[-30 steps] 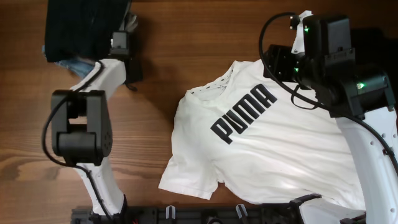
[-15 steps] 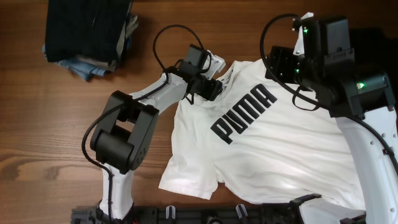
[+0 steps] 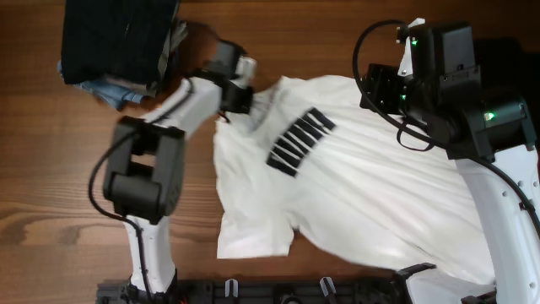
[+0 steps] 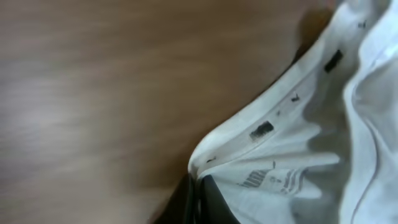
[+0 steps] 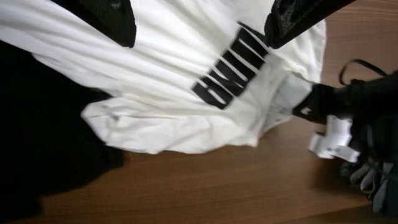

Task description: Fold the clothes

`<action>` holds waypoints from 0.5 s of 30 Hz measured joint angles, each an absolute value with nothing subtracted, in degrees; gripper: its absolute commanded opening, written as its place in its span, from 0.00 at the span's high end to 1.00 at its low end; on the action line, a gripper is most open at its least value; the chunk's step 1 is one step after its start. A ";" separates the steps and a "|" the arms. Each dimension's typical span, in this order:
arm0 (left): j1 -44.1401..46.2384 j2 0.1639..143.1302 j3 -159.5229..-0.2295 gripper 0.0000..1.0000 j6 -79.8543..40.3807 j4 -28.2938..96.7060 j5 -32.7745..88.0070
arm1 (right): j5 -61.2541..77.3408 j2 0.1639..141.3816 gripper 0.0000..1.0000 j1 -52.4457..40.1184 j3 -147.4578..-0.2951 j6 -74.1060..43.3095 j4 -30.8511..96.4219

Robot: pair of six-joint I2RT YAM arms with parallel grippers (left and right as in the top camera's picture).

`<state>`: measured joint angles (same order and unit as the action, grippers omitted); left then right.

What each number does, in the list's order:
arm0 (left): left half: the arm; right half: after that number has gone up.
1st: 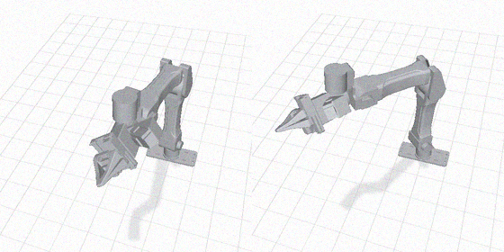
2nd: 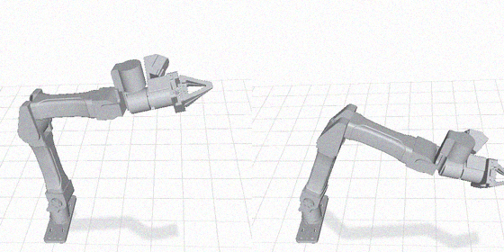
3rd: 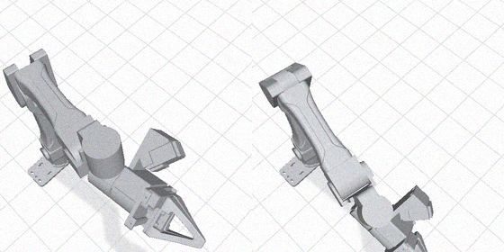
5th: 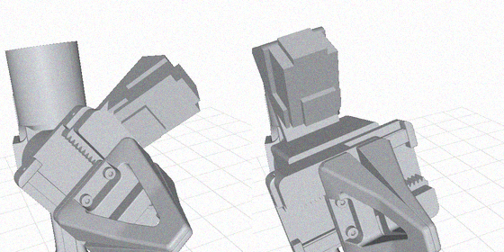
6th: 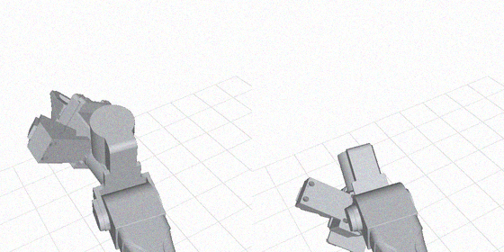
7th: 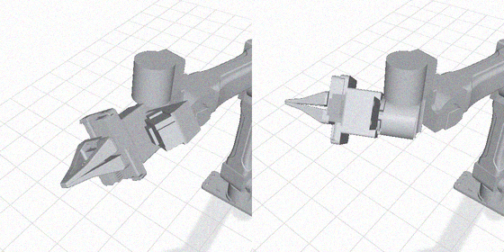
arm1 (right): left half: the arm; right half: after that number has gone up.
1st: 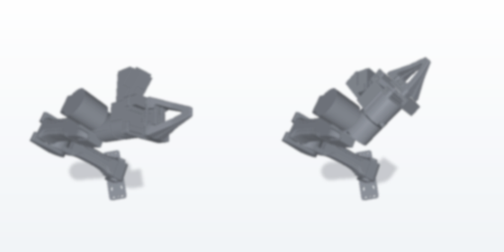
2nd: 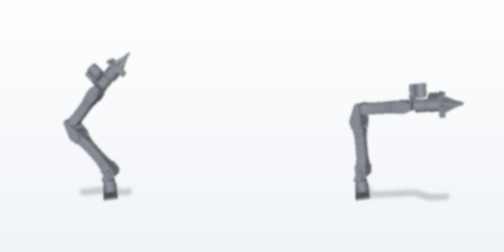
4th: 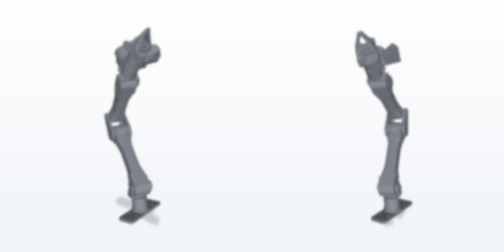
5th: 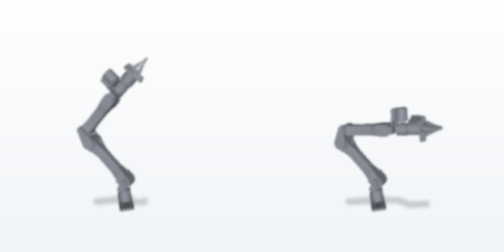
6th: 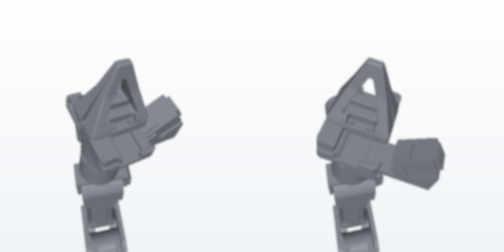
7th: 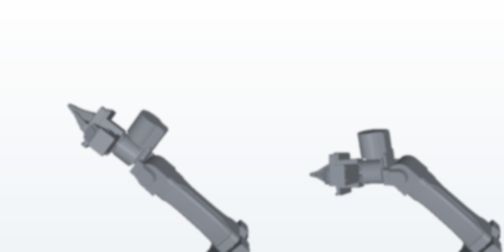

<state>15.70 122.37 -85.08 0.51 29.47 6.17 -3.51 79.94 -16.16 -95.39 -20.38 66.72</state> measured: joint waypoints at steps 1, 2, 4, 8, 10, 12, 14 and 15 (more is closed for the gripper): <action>14.15 122.37 -85.45 0.96 0.49 29.54 5.63 | -3.51 79.94 0.29 -16.16 -95.39 -20.38 66.72; 12.51 122.37 -85.82 0.96 0.30 29.61 4.99 | -3.55 79.94 0.28 -16.16 -95.39 -20.38 66.72; 10.50 122.37 -86.02 0.76 0.10 29.63 4.05 | -4.01 79.94 0.28 -16.16 -95.39 -20.38 66.72; 9.34 122.26 -86.15 0.49 1.45 30.02 6.00 | -5.02 79.94 0.28 -16.16 -95.39 -20.38 66.72; 11.27 121.43 -86.50 0.52 2.66 28.18 9.04 | -5.06 79.94 0.28 -16.16 -95.39 -20.38 66.72; 14.76 120.79 -87.13 0.70 3.07 23.14 10.68 | -5.21 79.94 0.28 -16.16 -95.39 -21.02 66.74; 18.04 120.86 -87.33 0.91 3.66 21.32 11.46 | -5.21 79.94 0.28 -16.16 -95.39 -21.43 66.76; 19.51 121.21 -87.37 0.96 3.81 20.93 11.88 | -5.21 79.94 0.28 -16.16 -95.39 -21.65 66.89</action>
